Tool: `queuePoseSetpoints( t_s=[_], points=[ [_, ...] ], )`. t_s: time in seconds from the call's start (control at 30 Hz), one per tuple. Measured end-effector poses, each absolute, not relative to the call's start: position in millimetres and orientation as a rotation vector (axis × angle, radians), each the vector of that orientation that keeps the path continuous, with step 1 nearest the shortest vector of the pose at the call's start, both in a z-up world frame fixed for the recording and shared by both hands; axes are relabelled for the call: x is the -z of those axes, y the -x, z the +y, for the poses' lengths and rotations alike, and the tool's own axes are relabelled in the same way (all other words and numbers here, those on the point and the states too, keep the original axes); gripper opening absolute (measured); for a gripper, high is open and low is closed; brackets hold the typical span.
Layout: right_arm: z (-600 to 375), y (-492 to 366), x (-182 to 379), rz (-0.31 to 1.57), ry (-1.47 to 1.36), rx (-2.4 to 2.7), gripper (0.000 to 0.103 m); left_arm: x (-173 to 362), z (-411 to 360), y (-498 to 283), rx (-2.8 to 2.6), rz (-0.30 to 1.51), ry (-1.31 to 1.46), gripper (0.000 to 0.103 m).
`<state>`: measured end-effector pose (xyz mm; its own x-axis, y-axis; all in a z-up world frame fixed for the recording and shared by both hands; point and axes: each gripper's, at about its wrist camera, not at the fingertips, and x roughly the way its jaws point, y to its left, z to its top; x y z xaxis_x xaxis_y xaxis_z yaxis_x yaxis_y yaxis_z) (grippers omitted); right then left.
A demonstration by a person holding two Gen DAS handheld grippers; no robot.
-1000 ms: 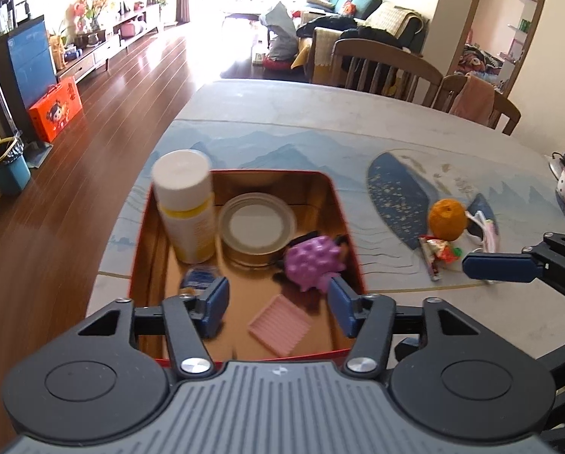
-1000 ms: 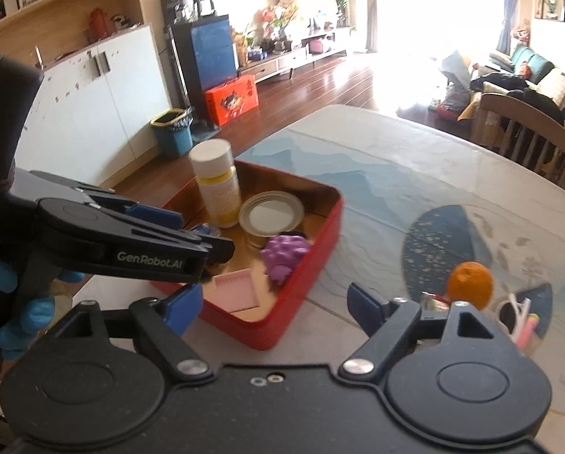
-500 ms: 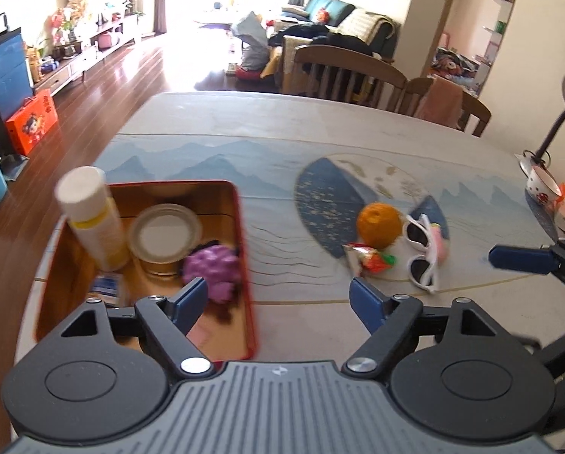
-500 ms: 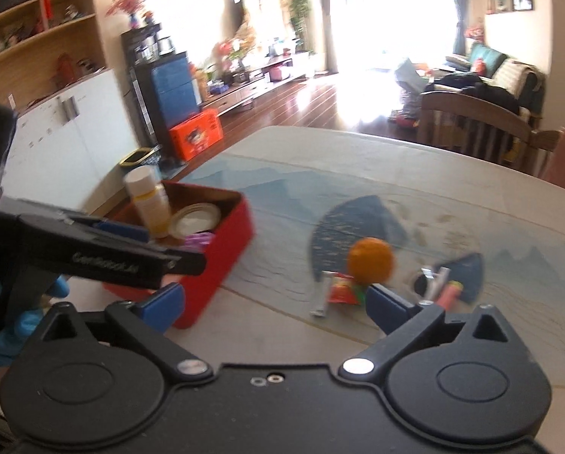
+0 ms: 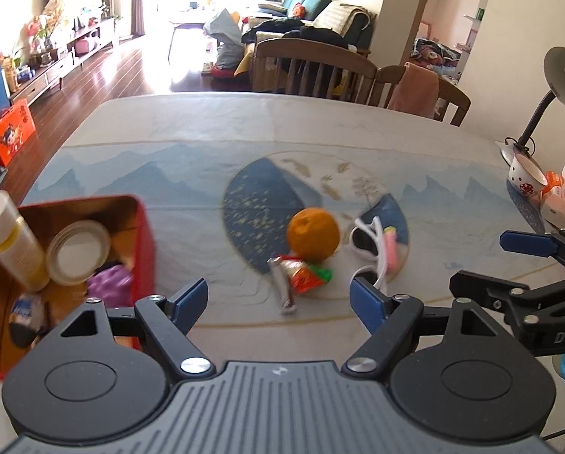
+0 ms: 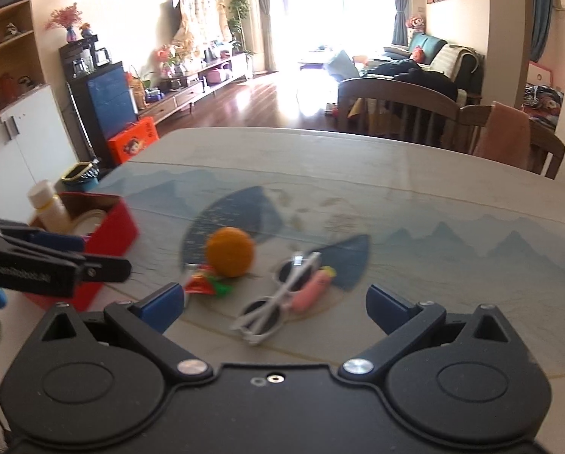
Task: Organize rigid objects
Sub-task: 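Grasp pink tube with right gripper while left gripper grasps the orange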
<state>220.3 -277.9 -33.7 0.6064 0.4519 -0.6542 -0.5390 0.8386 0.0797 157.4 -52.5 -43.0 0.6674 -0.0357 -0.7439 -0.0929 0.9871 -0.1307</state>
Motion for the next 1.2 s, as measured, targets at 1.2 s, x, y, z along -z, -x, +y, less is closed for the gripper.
queuePoseSetpoints(
  t_s=[1.2],
  points=[
    [-264, -327, 113, 0.896, 0.211, -0.528, 0.068, 103, -92, -273, -0.059, 0.945, 0.090, 0.082]
  ],
)
